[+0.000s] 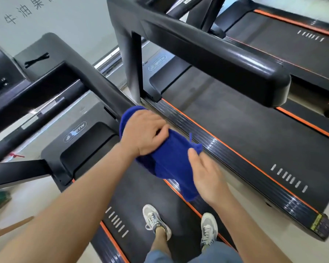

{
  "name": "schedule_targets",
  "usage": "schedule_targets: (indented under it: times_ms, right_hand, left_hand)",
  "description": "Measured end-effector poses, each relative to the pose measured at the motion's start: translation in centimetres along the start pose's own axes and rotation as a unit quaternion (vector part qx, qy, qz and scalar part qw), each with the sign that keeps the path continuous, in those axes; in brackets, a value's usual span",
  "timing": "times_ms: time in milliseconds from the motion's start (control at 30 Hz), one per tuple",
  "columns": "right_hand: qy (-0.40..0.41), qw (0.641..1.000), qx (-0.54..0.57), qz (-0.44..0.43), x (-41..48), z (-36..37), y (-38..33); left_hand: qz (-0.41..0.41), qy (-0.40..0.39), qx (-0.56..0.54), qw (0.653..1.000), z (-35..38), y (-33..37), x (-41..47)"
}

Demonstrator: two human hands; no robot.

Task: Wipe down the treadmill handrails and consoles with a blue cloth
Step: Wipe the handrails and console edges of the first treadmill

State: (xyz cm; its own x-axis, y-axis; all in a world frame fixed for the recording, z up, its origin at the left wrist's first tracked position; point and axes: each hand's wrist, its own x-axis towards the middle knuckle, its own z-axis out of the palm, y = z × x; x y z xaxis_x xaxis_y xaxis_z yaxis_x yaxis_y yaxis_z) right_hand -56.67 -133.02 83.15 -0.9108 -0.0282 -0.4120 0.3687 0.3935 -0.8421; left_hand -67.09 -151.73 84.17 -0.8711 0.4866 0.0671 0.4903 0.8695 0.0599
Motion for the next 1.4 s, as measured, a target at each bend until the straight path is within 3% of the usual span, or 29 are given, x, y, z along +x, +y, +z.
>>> schedule_targets:
  times_ms: [67, 133, 267, 400, 533, 667, 733, 833, 933, 1000, 1067, 1133, 1200, 1267, 1400]
  right_hand:
    - [0.026, 0.993, -0.104, -0.044, 0.1, 0.6, -0.6]
    - [0.055, 0.987, -0.118, -0.096, -0.2, 1.1, -0.2]
    - [0.029, 0.994, 0.015, -0.101, -1.4, 0.2, 1.4]
    - [0.03, 0.99, -0.082, -0.107, -1.2, 0.3, 0.5]
    - [0.012, 0.959, -0.267, -0.099, 1.1, 2.2, -3.3]
    - [0.038, 0.913, -0.38, -0.146, 4.8, 5.9, -6.7]
    - [0.03, 0.91, -0.395, -0.126, 6.3, 6.4, -7.6]
    - [0.043, 0.892, -0.415, -0.177, 5.3, 4.4, -7.1]
    - [-0.093, 0.914, -0.391, 0.064, 2.9, 0.3, -6.4]
    - [-0.114, 0.919, -0.349, 0.144, 2.4, -1.0, -7.1]
    - [-0.046, 0.916, -0.371, 0.146, 2.9, 0.6, -8.6]
    - [0.048, 0.922, -0.371, 0.101, 4.3, 4.8, -9.7]
    - [0.108, 0.905, -0.412, 0.015, 5.6, 9.3, -11.2]
    - [0.108, 0.88, -0.461, -0.029, 7.3, 11.9, -12.9]
    - [0.089, 0.882, -0.461, 0.032, 11.0, 11.2, -14.0]
  left_hand:
    - [-0.057, 0.005, 0.013, 0.998, -0.3, 0.3, 0.5]
    - [-0.075, 0.03, 0.027, 0.996, -0.1, 3.4, -0.4]
    - [0.001, 0.047, -0.056, 0.997, 1.5, 8.5, -3.9]
    - [0.098, -0.003, -0.023, 0.995, 0.5, 1.2, -1.1]
    - [-0.015, -0.019, 0.073, 0.997, -0.2, -8.5, 3.2]
    - [-0.124, -0.009, 0.069, 0.99, -0.8, -12.5, 4.9]
    - [-0.094, 0.008, 0.084, 0.992, -1.0, -10.5, 3.9]
    - [-0.002, 0.017, 0.091, 0.996, -0.3, -4.4, 1.1]
    - [0.06, 0.029, 0.009, 0.998, 0.5, -2.0, -0.3]
    - [0.128, 0.04, 0.0, 0.991, 0.5, -3.6, 0.0]
    - [0.148, 0.025, 0.016, 0.989, -0.2, -7.2, 1.6]
    - [0.087, 0.003, 0.064, 0.994, -0.7, -12.2, 4.2]
    - [0.02, 0.003, 0.085, 0.996, -1.0, -17.3, 5.9]
    - [-0.02, 0.007, 0.09, 0.996, -1.5, -20.6, 6.7]
    - [0.003, -0.027, 0.096, 0.995, -2.3, -19.0, 6.7]
